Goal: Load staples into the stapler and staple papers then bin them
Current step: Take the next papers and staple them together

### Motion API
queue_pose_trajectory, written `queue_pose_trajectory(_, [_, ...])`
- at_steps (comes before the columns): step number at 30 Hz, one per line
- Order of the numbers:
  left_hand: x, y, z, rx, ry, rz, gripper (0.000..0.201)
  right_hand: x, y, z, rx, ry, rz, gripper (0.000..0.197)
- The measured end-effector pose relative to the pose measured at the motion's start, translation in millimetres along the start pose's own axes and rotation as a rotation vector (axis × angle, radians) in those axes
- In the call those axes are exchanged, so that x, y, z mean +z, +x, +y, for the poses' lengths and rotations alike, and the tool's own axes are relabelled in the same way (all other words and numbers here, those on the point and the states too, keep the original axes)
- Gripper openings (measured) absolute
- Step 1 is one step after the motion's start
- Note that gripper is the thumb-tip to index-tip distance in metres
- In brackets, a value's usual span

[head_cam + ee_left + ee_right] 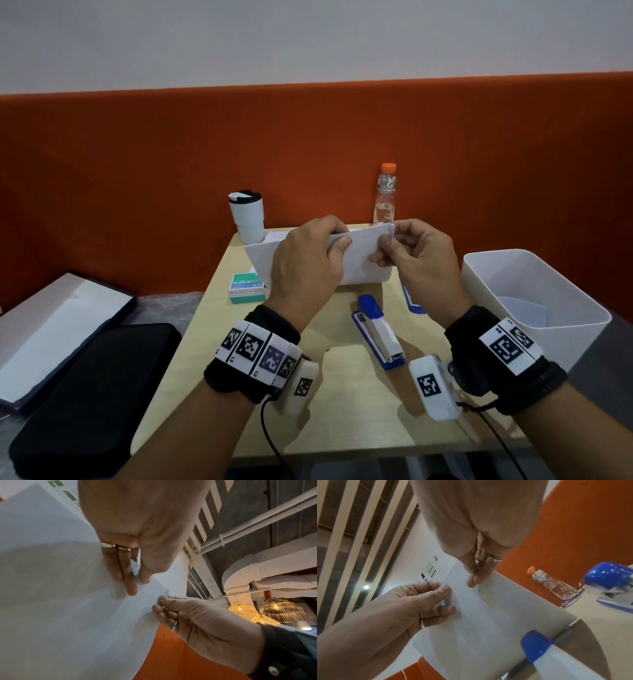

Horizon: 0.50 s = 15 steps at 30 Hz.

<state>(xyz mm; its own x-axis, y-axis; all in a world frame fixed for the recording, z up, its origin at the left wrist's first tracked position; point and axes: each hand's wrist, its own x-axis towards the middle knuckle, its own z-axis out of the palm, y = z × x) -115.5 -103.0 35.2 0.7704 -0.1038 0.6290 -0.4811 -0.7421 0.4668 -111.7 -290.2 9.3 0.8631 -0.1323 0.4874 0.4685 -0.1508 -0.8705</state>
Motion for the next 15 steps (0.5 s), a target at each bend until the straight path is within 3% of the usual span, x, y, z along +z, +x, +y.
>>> queue_pose_trajectory(5, [-4.5, 1.5, -5.8, -0.071, 0.113, -0.117, 0.027, 1.0, -2.2, -1.4, 0.010, 0.064, 0.004, 0.008])
queue_pose_trajectory(11, [-12.1, 1.1, -2.0, -0.066, 0.023, -0.013, 0.009, -5.5, -5.9, 1.1, 0.015, -0.127, -0.038, 0.020])
queue_pose_trajectory(15, [-17.2, 4.0, 3.6, -0.052, 0.004, 0.003, 0.011, -8.7, -6.7, 10.6, 0.091, -0.204, -0.052, 0.017])
